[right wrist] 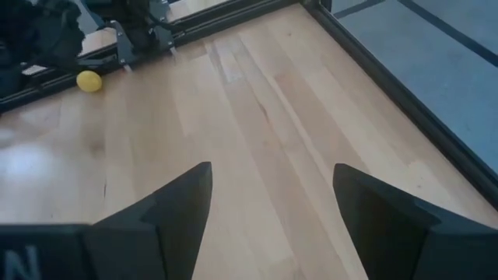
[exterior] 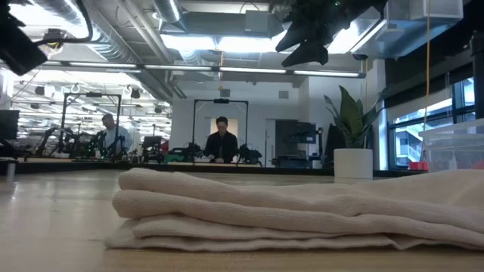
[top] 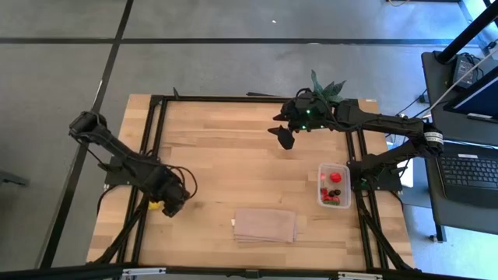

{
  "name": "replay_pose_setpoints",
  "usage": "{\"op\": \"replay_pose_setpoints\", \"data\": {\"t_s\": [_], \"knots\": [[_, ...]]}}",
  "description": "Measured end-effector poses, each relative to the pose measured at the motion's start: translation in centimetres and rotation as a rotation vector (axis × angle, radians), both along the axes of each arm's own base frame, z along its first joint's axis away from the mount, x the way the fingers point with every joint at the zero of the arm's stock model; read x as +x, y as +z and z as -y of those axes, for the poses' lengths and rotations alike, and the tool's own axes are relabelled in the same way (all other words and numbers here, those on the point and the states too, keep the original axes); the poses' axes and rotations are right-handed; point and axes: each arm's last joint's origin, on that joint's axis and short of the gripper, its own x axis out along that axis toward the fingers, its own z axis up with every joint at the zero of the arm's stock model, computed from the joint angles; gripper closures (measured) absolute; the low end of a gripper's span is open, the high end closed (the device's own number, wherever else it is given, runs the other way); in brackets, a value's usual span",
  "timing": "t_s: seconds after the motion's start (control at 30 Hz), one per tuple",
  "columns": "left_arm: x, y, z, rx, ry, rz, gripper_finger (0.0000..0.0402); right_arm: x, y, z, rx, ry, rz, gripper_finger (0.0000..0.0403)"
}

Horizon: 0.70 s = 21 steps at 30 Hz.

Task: Pick and placing Produce into tupperware
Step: Put the yellow lemon into the transparent bin

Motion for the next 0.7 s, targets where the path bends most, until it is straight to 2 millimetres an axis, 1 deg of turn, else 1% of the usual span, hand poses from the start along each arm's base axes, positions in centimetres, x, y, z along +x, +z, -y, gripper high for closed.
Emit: {"op": "replay_pose_setpoints", "data": {"t_s": [0.13,0.3,0.43,0.7], "knots": [[-0.2,-1.5,0.6,-0.021,0.014,0.039,0.0021,0.0,0.0,0.0,-0.001,0.001,0.005,0.0134],[-1.4,-3.2,0.7,0.019,0.045,-0.013,0.0021,0.0,0.0,0.0,0.000,0.001,0.005,0.0134],[-2.0,-3.9,0.7,0.048,0.069,-0.045,0.0021,0.0,0.0,0.0,0.000,0.001,0.005,0.0134],[-2.6,-5.6,0.5,0.065,0.072,-0.027,0.0021,0.0,0.0,0.0,0.000,0.001,0.005,0.0134]]}}
